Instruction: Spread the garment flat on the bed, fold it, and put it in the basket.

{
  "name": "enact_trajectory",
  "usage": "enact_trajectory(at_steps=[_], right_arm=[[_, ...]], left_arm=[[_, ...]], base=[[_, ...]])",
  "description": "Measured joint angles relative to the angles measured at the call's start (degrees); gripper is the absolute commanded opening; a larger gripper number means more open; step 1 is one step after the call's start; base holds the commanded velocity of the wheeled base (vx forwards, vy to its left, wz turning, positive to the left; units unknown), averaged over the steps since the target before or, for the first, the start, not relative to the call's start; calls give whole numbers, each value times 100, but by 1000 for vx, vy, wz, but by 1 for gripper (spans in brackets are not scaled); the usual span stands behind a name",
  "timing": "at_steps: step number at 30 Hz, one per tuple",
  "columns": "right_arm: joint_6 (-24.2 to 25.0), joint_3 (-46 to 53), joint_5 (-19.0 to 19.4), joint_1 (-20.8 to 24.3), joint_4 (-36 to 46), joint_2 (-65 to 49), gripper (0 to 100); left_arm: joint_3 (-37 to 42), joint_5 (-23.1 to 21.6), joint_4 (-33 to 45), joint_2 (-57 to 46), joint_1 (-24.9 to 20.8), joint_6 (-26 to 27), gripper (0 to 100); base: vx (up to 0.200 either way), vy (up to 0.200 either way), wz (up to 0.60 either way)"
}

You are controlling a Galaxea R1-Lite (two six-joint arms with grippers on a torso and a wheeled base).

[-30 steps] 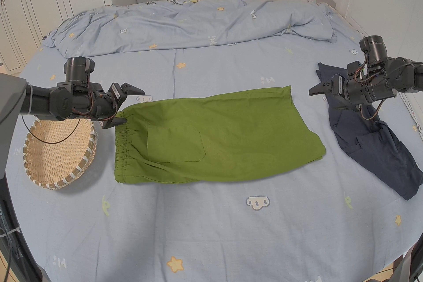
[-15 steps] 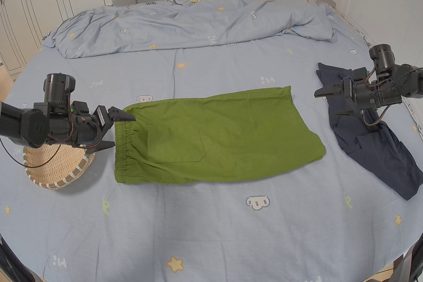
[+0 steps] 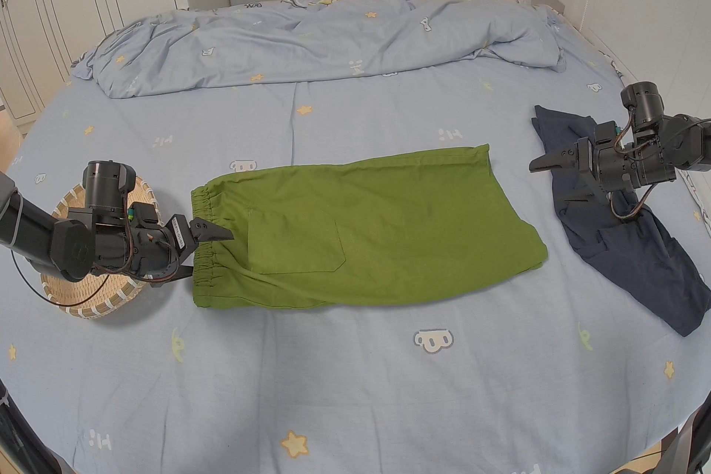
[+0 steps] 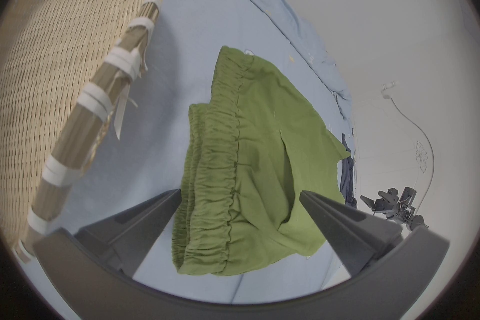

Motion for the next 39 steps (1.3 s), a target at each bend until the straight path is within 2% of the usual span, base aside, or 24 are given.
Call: enact_trajectory(at_steps=[12,25,32,39], right_arm=[[-2,16,-1,-24,9,2,100],[-2,55,-11,-5,6,2,100],[-2,74,-12,1,9,2,100],[-2,85,-12,15,5,2,100]], left_arm=[[369,6,0,-383,-378,-55,100],[1162,-7,-63,-562,-636,-43,100],[1206,90,-260,-586,-551,-7,100],[1164,126,-485,-645,-119,26,100]], base=[[0,0,0],[0,0,0],[0,0,0],[0,0,0]])
